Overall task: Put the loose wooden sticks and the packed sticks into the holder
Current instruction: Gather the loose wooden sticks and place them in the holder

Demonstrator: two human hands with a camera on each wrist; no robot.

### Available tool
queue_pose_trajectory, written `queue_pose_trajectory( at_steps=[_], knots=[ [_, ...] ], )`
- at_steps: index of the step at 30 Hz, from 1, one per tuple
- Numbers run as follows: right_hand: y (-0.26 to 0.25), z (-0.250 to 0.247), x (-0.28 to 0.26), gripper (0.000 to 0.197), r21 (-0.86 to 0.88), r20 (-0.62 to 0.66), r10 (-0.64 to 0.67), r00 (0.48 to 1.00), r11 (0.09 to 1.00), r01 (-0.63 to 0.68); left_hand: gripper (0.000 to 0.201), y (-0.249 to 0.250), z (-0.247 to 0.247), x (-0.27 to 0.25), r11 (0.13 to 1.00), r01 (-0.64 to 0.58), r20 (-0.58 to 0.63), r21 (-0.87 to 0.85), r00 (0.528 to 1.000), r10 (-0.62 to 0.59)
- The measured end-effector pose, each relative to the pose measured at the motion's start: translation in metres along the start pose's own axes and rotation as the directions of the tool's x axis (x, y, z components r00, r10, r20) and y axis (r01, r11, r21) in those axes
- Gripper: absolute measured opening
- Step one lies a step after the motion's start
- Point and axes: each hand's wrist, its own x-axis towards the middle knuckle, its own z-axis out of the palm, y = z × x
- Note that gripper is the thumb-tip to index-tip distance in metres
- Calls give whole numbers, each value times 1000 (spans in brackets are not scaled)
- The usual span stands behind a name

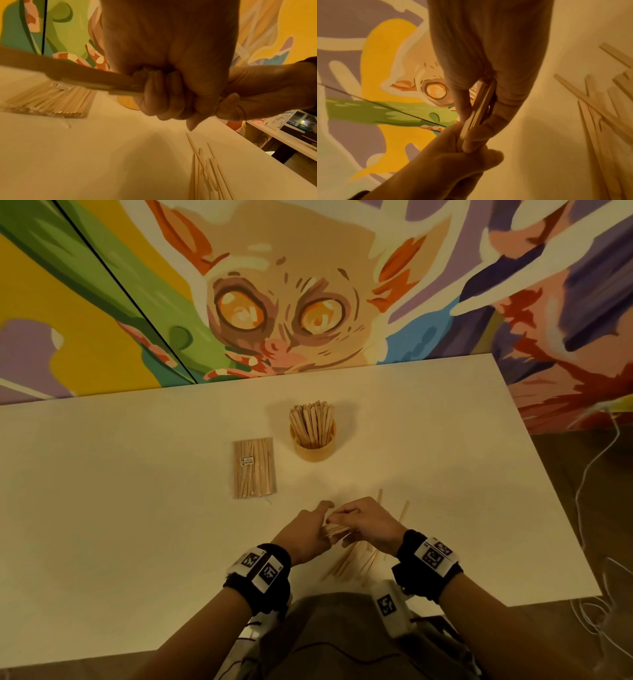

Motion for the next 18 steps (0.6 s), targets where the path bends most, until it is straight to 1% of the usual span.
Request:
queue_pose_trajectory(
  at_steps=[3, 5, 8, 10, 12, 14, 18],
  knots=[
    [1, 0, 0, 20, 108, 16, 47, 999, 993, -48, 78, 3, 1, 5, 995, -37, -2, 88, 999, 37],
    [3, -1, 0, 20, 134, 19, 71, 997, 988, -73, 84, 6, 3, 7, 988, -55, -4, 143, 998, 56],
    [6, -3, 2, 16, 151, 2, 52, 999, 987, -52, 86, 7, 5, 10, 983, -56, -21, 175, 998, 60],
    [8, -3, 2, 14, 171, -17, 36, 999, 985, -33, 83, 7, 3, 10, 989, -67, -23, 129, 997, 71],
    [9, -5, 3, 15, 177, -32, 26, 999, 984, -20, 74, 4, -2, 8, 996, -88, -15, 15, 996, 88],
    [9, -10, 2, 17, 193, -68, 31, 997, 981, -17, 58, -1, -12, 4, 995, -81, -3, -55, 997, 81],
    [9, -27, -3, 17, 282, -146, 52, 988, 959, -9, 29, -19, -33, -6, 980, 3, 3, -197, 1000, -2]
  ],
)
